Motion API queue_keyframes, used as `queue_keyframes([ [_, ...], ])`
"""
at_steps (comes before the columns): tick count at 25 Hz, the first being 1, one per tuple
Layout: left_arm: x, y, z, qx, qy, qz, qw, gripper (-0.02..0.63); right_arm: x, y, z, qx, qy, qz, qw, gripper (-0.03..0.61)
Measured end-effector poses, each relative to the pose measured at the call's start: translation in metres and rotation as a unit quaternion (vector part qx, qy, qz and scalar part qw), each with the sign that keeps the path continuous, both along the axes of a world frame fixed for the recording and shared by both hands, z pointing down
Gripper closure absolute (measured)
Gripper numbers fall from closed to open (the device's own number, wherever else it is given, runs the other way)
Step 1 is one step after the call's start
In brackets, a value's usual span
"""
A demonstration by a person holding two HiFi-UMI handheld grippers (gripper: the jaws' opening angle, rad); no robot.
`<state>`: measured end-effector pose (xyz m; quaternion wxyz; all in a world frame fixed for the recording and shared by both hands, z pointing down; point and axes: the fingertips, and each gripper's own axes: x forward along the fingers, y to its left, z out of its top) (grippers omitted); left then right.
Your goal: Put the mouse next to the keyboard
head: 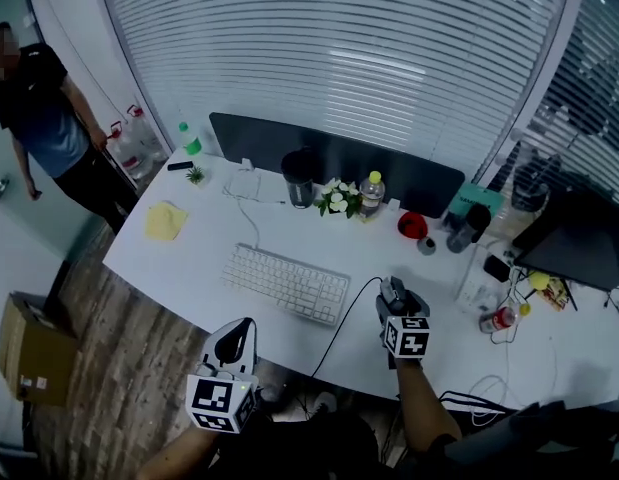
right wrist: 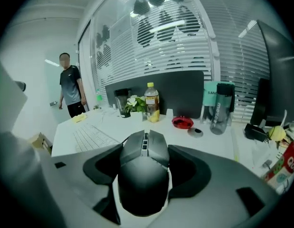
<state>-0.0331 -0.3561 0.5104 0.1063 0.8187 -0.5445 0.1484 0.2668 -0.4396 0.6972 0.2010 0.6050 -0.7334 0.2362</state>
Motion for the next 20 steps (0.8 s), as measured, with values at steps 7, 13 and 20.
queue_keyframes([
  [7,-0.003,0.004,0.004,-0.005,-0.014,-0.005,0.9999,0.584,0.005,-0.001,0.05,-0.047,0.004,0.023,0.999,0.284],
  [13,-0.005,0.004,0.002,-0.005,-0.022,-0.009,0.9997,0.584,0.012,0.003,0.078,-0.077,0.007,0.041,0.996,0.284],
  [20,-0.011,0.002,0.005,-0.007,-0.026,-0.014,0.9996,0.584,0.014,0.006,0.094,-0.097,0.011,0.056,0.994,0.284],
])
